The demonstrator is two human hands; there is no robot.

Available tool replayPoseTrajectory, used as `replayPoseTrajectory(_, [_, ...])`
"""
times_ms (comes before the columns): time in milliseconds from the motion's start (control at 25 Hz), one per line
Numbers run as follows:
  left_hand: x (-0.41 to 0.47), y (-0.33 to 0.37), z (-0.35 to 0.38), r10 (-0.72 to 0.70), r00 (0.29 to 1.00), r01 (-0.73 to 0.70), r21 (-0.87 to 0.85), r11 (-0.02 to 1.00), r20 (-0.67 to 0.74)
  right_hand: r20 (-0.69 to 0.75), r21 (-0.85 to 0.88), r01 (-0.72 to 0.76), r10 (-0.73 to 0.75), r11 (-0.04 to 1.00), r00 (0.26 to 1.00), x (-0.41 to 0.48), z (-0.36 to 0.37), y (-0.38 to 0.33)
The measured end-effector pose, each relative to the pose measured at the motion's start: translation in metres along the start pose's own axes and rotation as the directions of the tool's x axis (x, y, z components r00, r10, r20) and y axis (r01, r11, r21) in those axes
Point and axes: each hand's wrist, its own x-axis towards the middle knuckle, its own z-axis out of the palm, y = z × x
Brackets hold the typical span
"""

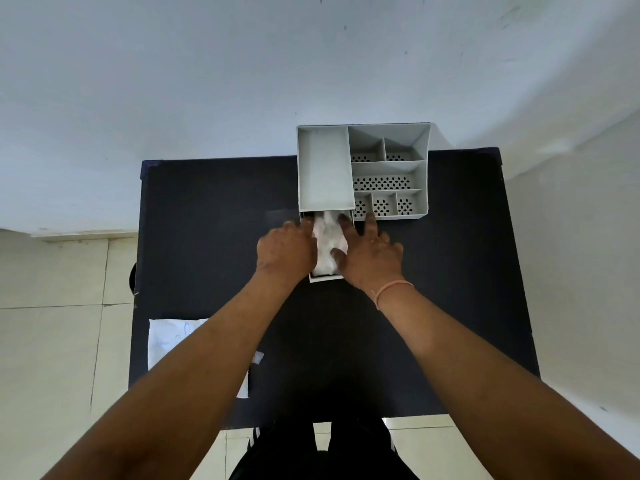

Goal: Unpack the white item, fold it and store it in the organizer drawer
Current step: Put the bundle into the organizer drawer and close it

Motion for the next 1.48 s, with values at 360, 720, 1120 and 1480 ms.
replayPoseTrajectory(360, [-0.011, 0.004, 0.003, 0.016, 0.995, -0.025, -0.086, 0.996, -0.098, -0.072, 0.060, 0.019, -0.015, 0.998, 0.997, -0.005, -0.016, -0.002])
replayPoseTrajectory(720, [-0.023, 0.004, 0.023, 0.047, 0.999, -0.048, -0.169, 0.984, -0.010, 0.101, 0.097, 0.021, -0.031, 0.995, 0.994, 0.001, -0.021, -0.005])
replayPoseTrajectory(1120, [-0.058, 0.009, 0.036, 0.119, 0.993, -0.116, -0.090, 0.989, 0.027, 0.188, 0.014, 0.080, -0.081, 0.997, 0.979, 0.009, -0.028, -0.009])
replayPoseTrajectory(1480, [-0.056, 0.000, 0.034, 0.140, 0.990, -0.140, -0.043, 0.989, -0.004, 0.215, 0.140, 0.103, -0.131, 0.985, 0.968, 0.009, -0.040, -0.011])
